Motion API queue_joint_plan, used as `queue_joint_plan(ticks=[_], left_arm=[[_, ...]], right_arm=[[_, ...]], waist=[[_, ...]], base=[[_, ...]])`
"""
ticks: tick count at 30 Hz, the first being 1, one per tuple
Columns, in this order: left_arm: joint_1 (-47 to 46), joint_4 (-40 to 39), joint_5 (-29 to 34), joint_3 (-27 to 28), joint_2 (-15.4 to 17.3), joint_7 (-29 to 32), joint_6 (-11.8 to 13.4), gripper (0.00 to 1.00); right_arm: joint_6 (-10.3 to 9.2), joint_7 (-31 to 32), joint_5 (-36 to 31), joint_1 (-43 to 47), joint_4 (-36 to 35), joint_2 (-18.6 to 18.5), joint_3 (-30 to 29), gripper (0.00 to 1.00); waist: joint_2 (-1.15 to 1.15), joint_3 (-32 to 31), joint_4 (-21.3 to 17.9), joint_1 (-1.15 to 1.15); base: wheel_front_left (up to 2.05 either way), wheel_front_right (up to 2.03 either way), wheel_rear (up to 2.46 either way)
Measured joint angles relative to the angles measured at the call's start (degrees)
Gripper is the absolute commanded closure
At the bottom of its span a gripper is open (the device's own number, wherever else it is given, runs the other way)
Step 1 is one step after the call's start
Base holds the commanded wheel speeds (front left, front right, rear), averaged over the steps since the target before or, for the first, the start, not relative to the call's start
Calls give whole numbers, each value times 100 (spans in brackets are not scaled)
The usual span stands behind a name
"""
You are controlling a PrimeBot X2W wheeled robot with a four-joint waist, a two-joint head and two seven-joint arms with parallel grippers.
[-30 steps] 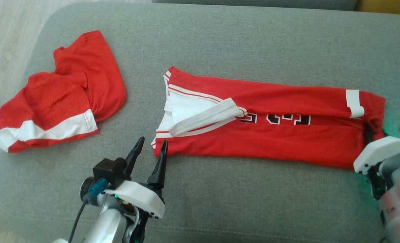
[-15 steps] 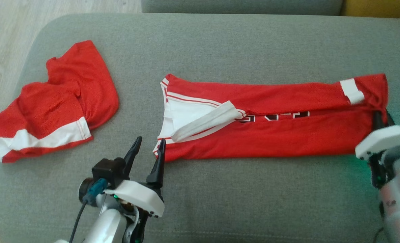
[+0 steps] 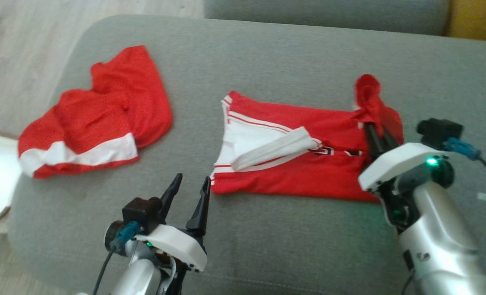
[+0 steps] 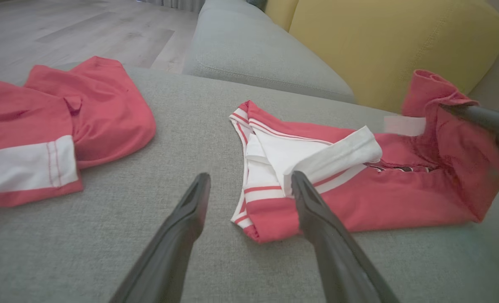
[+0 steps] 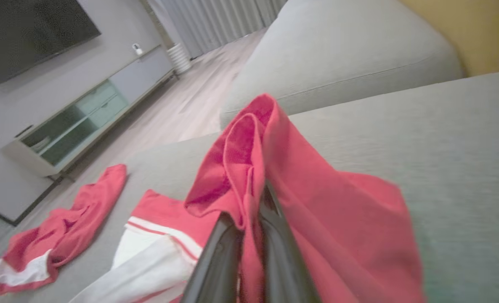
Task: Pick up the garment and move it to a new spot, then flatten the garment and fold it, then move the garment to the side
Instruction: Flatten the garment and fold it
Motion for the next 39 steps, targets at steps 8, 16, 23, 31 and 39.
queue_joint_plan(ticks=[8,16,23,31,39], left_arm=[[-1,19,-146,-286,-4,0,42,0],[17,115,-241,-472,-2,0,94,0],[73,153,-294,-547,-1,0,151,0],[8,142,-199,-312,-1,0,293,0],[-146,65,89,79,-5,0,503,0]], right_arm=[[0,186,66,0,-201,260,736,100],[0,4,372,-302,202,271,1303,100],[0,-532,624,-642,884,275,1543,0],[0,-1274,489,-922,1415,279,1334,0],[0,-1410,-672,-844,1367,277,-105,0]], waist=[[0,17,679,0],[0,75,1350,0],[0,123,1486,0],[0,122,947,0],[0,108,278,0]], base=[[0,0,0],[0,0,0],[0,0,0],[0,0,0],[0,0,0]])
